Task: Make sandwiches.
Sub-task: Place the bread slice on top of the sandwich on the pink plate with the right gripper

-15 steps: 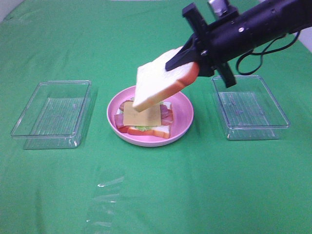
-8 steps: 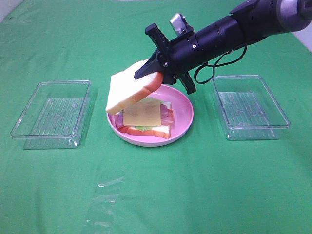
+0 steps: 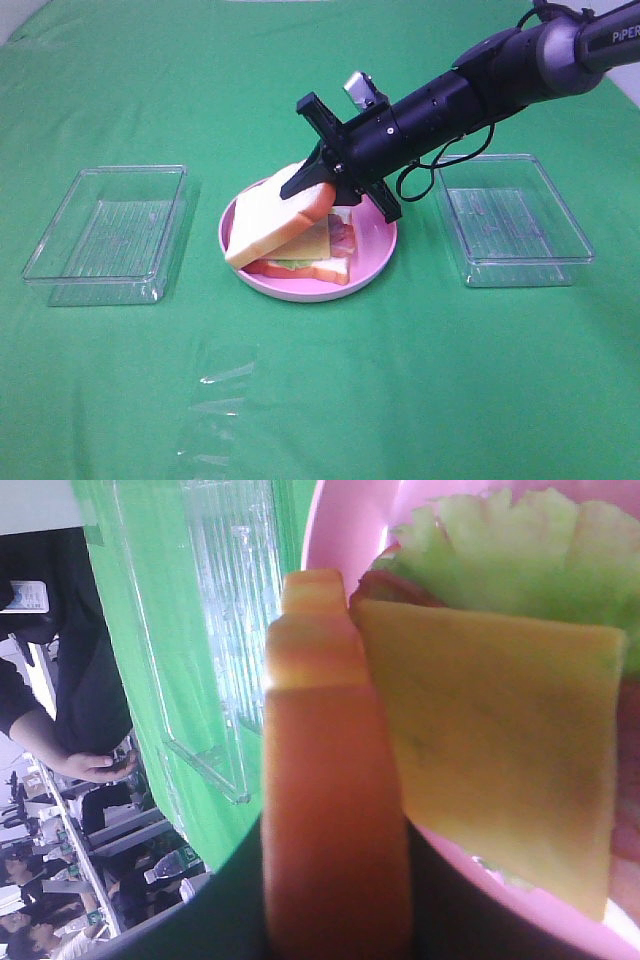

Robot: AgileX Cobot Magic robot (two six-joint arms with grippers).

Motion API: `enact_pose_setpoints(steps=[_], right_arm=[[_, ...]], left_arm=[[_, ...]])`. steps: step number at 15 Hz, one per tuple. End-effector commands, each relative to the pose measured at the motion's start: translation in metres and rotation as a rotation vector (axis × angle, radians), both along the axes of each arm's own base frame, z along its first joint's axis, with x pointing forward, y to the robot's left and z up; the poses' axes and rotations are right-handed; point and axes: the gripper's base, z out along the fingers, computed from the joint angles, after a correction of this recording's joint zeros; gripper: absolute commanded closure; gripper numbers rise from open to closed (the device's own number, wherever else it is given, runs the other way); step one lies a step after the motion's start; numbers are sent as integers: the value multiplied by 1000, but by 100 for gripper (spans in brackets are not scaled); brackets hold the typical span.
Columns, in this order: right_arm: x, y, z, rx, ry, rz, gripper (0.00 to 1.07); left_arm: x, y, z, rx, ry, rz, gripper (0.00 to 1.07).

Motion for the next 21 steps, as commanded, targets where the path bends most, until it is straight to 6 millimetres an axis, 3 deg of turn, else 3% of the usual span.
enact_pose_setpoints(steps=[1,10,16,17,19,20,21], right_arm=[[2,0,-1,-12,-7,-7,107],[10,0,12,-29,-75,9,107],[8,-3,7,-88,-65,26,104],[8,-3,7,-88,-65,26,93],[7,-4,9,-92,-66,37,52],[7,-4,10,-94,-70,41,44],[5,-7,20,-132,-112,70,24]], left_arm=[[-3,0,1,-10,-37,4,9],[-3,0,1,-10,-37,4,9],[-3,0,1,-10,-37,4,9],[-3,0,1,-10,-37,4,9],[-3,0,1,-10,-37,4,9],[-3,0,1,-10,-37,4,9],[-3,0,1,-10,-37,4,9]])
